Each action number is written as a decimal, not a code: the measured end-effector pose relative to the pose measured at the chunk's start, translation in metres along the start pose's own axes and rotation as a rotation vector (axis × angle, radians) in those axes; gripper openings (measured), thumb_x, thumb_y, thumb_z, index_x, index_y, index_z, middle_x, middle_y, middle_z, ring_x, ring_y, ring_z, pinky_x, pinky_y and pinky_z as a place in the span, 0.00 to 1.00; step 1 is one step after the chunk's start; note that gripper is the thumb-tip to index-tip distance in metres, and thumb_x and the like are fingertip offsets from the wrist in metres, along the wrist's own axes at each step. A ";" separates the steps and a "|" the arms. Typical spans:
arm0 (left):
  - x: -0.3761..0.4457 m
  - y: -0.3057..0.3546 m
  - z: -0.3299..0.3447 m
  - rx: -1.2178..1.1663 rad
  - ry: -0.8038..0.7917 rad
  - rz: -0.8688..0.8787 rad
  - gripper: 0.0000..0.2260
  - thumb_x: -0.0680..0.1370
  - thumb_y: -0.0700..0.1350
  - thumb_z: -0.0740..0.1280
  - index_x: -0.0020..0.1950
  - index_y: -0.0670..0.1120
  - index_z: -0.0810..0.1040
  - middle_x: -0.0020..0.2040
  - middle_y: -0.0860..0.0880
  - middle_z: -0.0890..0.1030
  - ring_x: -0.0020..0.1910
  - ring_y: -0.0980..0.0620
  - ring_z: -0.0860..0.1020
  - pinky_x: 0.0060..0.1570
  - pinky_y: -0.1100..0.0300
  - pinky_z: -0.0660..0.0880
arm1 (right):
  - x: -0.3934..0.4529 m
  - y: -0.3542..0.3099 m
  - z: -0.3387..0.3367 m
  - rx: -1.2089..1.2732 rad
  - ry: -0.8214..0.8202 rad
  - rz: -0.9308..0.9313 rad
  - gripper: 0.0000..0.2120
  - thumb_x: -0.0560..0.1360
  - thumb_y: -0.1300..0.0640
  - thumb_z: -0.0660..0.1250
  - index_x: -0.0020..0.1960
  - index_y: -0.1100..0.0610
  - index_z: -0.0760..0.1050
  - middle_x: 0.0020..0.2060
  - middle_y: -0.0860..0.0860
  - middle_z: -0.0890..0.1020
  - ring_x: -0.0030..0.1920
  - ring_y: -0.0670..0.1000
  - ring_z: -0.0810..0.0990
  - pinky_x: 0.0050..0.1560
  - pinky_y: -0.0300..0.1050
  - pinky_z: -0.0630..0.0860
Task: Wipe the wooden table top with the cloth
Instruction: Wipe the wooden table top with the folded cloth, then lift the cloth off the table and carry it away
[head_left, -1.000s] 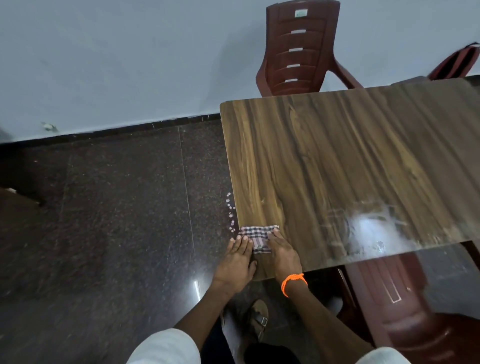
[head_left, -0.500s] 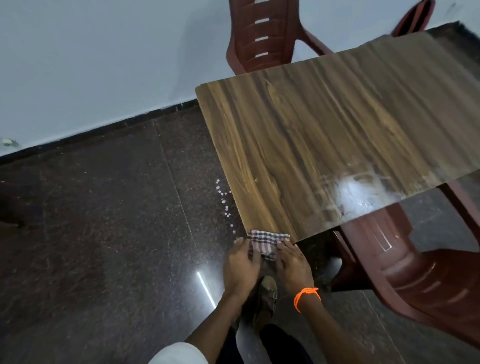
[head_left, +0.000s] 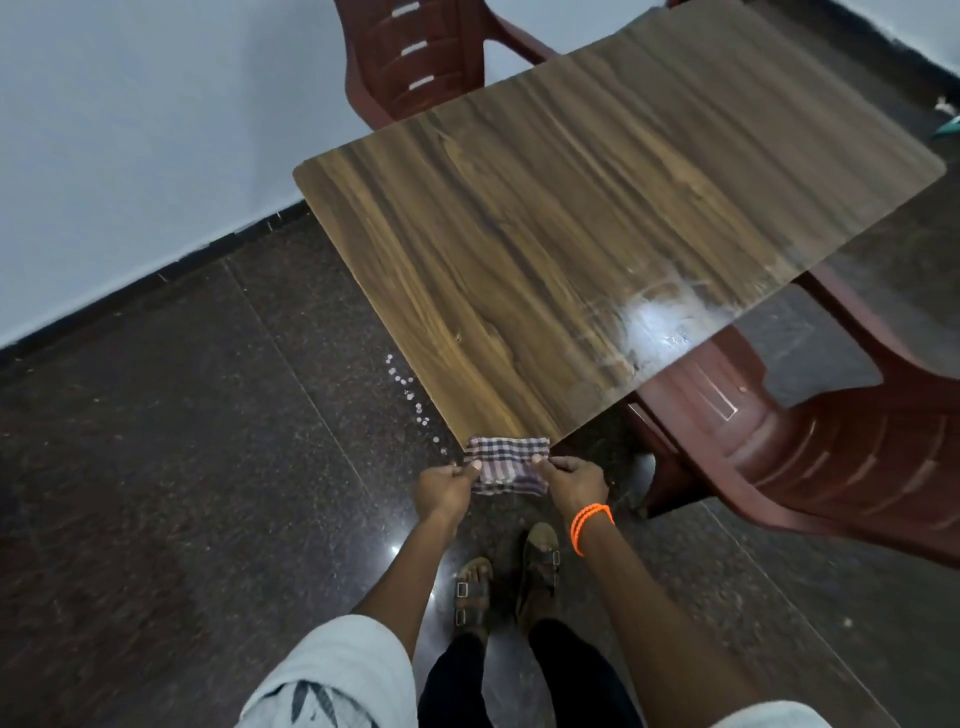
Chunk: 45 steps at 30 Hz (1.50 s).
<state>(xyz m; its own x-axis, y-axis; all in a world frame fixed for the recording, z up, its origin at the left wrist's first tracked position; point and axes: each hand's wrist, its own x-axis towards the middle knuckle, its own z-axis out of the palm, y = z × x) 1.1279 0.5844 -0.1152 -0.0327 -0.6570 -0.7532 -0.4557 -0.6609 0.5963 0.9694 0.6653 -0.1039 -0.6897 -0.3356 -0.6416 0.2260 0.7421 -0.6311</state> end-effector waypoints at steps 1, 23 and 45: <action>-0.002 -0.002 0.000 0.033 -0.006 0.002 0.14 0.77 0.50 0.75 0.41 0.39 0.85 0.41 0.43 0.86 0.38 0.46 0.82 0.41 0.54 0.76 | -0.002 0.004 -0.003 -0.020 -0.001 0.012 0.17 0.67 0.46 0.76 0.49 0.57 0.83 0.43 0.53 0.85 0.46 0.53 0.83 0.51 0.50 0.80; -0.137 0.053 0.046 0.124 -0.468 0.201 0.10 0.75 0.52 0.77 0.44 0.46 0.88 0.44 0.48 0.88 0.48 0.49 0.86 0.55 0.52 0.82 | -0.105 0.022 -0.176 0.616 -0.153 0.108 0.12 0.70 0.56 0.75 0.49 0.61 0.80 0.35 0.52 0.85 0.31 0.46 0.82 0.35 0.41 0.79; -0.391 0.043 0.305 0.018 -0.790 0.257 0.10 0.76 0.46 0.75 0.49 0.38 0.87 0.48 0.40 0.87 0.43 0.50 0.86 0.41 0.62 0.82 | -0.158 0.134 -0.510 0.973 0.108 -0.231 0.18 0.68 0.52 0.76 0.49 0.65 0.80 0.47 0.65 0.83 0.46 0.61 0.82 0.51 0.55 0.78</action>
<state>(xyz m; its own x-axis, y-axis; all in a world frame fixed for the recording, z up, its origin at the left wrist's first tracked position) 0.8496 0.9239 0.1201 -0.7499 -0.3337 -0.5713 -0.3627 -0.5147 0.7768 0.7583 1.1134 0.1356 -0.8355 -0.3213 -0.4458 0.5091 -0.1475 -0.8479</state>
